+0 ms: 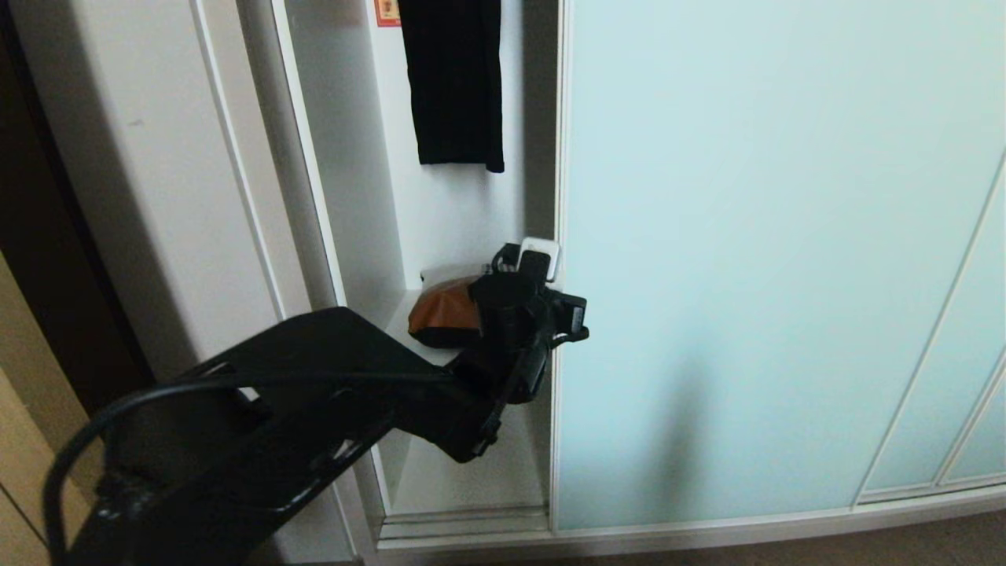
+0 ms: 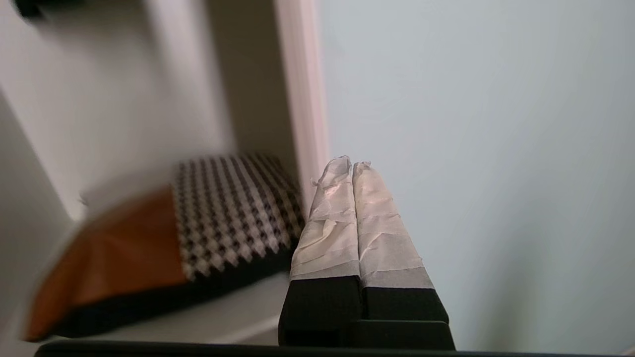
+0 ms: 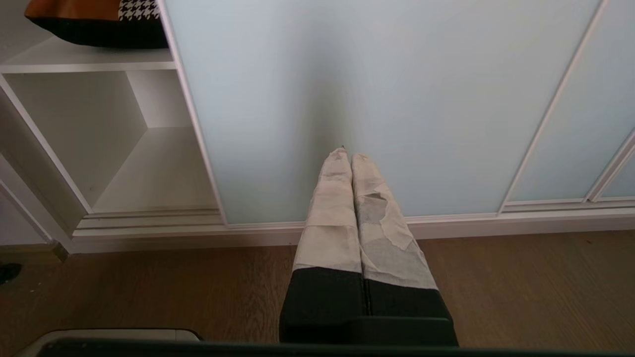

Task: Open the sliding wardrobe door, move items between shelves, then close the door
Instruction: Open the door

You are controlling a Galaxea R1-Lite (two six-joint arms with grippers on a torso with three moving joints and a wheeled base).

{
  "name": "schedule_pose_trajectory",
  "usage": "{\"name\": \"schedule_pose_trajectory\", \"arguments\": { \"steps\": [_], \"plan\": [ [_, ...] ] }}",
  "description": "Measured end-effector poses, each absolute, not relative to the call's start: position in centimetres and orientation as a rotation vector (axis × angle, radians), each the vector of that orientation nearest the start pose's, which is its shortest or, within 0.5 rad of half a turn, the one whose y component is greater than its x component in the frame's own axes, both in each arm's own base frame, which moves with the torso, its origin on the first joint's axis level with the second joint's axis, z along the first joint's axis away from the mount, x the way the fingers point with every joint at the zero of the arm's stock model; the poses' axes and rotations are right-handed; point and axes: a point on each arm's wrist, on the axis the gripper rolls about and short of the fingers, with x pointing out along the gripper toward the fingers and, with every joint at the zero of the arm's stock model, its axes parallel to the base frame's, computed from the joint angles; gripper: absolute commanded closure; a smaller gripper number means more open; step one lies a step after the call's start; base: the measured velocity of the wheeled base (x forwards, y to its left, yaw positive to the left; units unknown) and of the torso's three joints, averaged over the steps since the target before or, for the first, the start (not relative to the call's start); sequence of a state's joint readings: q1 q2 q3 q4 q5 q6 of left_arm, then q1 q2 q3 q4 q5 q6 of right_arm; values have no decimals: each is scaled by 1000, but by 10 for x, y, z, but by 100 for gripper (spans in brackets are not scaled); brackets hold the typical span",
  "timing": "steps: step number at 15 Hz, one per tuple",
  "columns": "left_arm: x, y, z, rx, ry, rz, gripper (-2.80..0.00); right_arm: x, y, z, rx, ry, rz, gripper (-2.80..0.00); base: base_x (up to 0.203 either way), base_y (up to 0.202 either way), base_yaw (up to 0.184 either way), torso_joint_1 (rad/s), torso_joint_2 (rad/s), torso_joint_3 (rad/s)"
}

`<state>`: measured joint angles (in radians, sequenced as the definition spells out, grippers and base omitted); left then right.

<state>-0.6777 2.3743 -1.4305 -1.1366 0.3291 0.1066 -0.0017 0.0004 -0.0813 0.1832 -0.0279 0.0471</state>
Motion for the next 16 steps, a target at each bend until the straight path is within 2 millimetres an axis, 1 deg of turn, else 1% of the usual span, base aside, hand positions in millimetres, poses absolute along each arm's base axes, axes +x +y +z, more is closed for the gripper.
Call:
{"name": "schedule_pose_trajectory", "arguments": {
  "steps": [1,3,6,8,9,10,11,13,14,16],
  "plan": [
    [370,-285,148,6,-201,-328,0,-30,-1,79,46,102,-32,0,0,0,0,0,0,0],
    [360,-252,183,1,-224,-271,0,-30,-1,79,46,102,-32,0,0,0,0,0,0,0],
    [344,-179,241,8,-240,-124,0,-30,-1,79,46,101,-32,0,0,0,0,0,0,0],
    [320,-125,273,19,-244,-13,0,-30,-1,79,46,102,-32,0,0,0,0,0,0,0],
    [303,-101,284,24,-243,36,0,-30,-1,79,46,102,-32,0,0,0,0,0,0,0],
    [282,-78,290,33,-233,87,0,-30,-1,79,46,102,-32,0,0,0,0,0,0,0],
    [260,-58,290,40,-219,132,0,-30,-1,79,46,102,-32,0,0,0,0,0,0,0],
    [211,-28,279,48,-196,215,0,-30,-1,79,46,101,-32,0,0,0,0,0,0,0],
    [185,-17,271,43,-191,248,0,-30,-1,79,46,102,-32,0,0,0,0,0,0,0],
    [136,-4,250,31,-184,287,0,-30,-1,79,46,102,-32,0,0,0,0,0,0,0]
  ]
}}
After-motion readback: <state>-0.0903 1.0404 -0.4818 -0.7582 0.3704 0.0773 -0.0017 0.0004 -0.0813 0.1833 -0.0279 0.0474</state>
